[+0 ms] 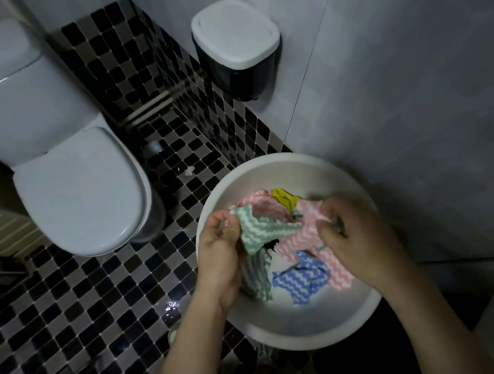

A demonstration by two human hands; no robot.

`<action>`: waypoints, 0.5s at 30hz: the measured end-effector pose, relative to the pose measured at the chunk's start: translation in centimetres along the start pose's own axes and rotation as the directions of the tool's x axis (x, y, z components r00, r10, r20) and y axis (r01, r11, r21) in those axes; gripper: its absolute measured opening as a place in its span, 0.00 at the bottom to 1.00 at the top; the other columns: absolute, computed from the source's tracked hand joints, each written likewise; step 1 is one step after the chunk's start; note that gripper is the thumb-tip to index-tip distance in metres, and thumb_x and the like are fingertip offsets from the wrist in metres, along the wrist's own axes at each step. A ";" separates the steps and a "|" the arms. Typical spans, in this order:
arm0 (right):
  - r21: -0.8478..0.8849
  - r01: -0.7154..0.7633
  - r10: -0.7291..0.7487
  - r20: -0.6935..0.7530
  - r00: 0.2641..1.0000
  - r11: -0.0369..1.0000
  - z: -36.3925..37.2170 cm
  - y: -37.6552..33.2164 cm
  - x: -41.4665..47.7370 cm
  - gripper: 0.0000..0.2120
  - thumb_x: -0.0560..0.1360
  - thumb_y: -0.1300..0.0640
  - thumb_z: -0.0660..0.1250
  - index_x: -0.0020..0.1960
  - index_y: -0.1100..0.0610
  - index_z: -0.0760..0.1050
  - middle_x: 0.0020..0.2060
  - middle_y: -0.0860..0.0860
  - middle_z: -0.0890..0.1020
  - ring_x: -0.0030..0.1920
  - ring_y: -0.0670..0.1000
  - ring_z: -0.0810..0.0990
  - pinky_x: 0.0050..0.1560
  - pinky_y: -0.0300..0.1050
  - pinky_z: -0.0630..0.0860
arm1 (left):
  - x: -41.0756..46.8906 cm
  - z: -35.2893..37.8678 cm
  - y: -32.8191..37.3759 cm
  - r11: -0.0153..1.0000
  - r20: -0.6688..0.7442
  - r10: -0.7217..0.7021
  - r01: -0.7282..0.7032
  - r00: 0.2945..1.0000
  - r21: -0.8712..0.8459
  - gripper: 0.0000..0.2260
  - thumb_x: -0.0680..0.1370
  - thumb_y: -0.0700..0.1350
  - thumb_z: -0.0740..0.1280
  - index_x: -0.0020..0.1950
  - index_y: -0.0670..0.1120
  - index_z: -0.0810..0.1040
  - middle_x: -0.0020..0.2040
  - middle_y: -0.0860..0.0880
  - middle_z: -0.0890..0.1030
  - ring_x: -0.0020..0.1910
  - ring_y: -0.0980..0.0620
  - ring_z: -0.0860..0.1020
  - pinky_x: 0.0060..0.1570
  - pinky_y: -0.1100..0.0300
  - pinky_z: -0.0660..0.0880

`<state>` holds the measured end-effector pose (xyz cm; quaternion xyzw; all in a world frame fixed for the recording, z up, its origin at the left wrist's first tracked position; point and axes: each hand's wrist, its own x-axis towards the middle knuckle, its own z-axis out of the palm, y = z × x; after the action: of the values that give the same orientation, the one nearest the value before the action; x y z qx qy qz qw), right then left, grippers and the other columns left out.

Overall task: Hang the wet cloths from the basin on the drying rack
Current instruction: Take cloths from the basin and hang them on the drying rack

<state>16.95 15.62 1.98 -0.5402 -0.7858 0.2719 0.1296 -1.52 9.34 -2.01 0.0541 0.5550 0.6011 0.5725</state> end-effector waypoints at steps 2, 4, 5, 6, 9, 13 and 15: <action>0.089 -0.058 0.060 -0.022 0.998 0.994 -1.2 -1.1 0.2 0.08 0.72 0.58 0.69 0.40 0.52 0.70 0.34 0.49 0.75 0.37 0.53 0.74 0.39 0.49 0.70 | -0.5 0.4 0.8 0.991 0.024 -0.034 0.037 0.999 -0.128 0.08 0.83 0.38 0.56 0.48 0.44 0.72 0.39 0.48 0.81 0.37 0.52 0.80 0.40 0.57 0.79; 0.416 -0.167 0.203 -0.044 0.978 0.894 -2.4 -2.7 0.5 0.07 0.69 0.54 0.68 0.37 0.52 0.71 0.29 0.46 0.75 0.32 0.46 0.73 0.36 0.44 0.71 | -1.4 1.0 1.8 0.969 0.083 -0.062 0.080 0.995 -0.234 0.06 0.82 0.39 0.58 0.49 0.44 0.73 0.42 0.46 0.81 0.41 0.50 0.80 0.48 0.52 0.78; 0.594 -0.199 0.269 -0.031 0.963 0.780 -2.9 -3.4 0.6 0.06 0.69 0.54 0.68 0.35 0.52 0.72 0.27 0.45 0.74 0.30 0.45 0.72 0.33 0.41 0.70 | -1.9 1.4 2.3 0.953 0.137 -0.064 0.102 0.988 -0.286 0.03 0.81 0.40 0.60 0.51 0.44 0.72 0.44 0.44 0.81 0.44 0.48 0.80 0.53 0.49 0.77; 0.742 -0.239 0.332 0.024 0.943 0.626 -3.0 -4.0 0.7 0.07 0.70 0.56 0.67 0.34 0.53 0.73 0.26 0.45 0.73 0.29 0.45 0.72 0.30 0.39 0.70 | -2.3 1.7 2.7 0.938 0.188 -0.059 0.118 0.980 -0.326 0.03 0.79 0.40 0.63 0.53 0.43 0.72 0.47 0.42 0.81 0.47 0.46 0.80 0.58 0.46 0.75; 0.841 -0.364 0.373 0.213 0.903 0.401 -2.7 -5.6 0.9 0.10 0.77 0.65 0.62 0.39 0.55 0.75 0.29 0.49 0.79 0.32 0.48 0.78 0.33 0.39 0.75 | -3.6 2.0 4.3 0.949 0.296 -0.006 0.099 0.955 -0.300 0.17 0.72 0.35 0.68 0.59 0.42 0.72 0.51 0.39 0.80 0.51 0.43 0.79 0.62 0.44 0.73; 0.762 -0.322 0.220 0.237 0.946 0.562 -3.0 -8.4 -0.1 0.11 0.75 0.59 0.68 0.55 0.48 0.75 0.44 0.53 0.84 0.41 0.50 0.83 0.45 0.42 0.78 | -5.8 1.6 6.5 0.989 0.283 0.020 0.023 0.959 -0.148 0.15 0.76 0.32 0.64 0.61 0.43 0.74 0.50 0.40 0.82 0.46 0.44 0.81 0.52 0.48 0.78; 0.683 -0.227 0.120 0.201 0.972 0.695 -3.8 -9.6 -0.2 0.13 0.76 0.58 0.68 0.56 0.44 0.73 0.41 0.50 0.86 0.39 0.44 0.84 0.37 0.32 0.76 | -6.5 1.0 7.2 0.998 0.216 0.052 -0.060 0.975 0.031 0.13 0.80 0.34 0.58 0.60 0.45 0.76 0.49 0.42 0.83 0.46 0.46 0.82 0.49 0.50 0.80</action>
<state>11.51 13.93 10.57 -0.5018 -0.5762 0.5977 0.2428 -3.13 7.09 7.32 0.1452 0.4993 0.5969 0.6109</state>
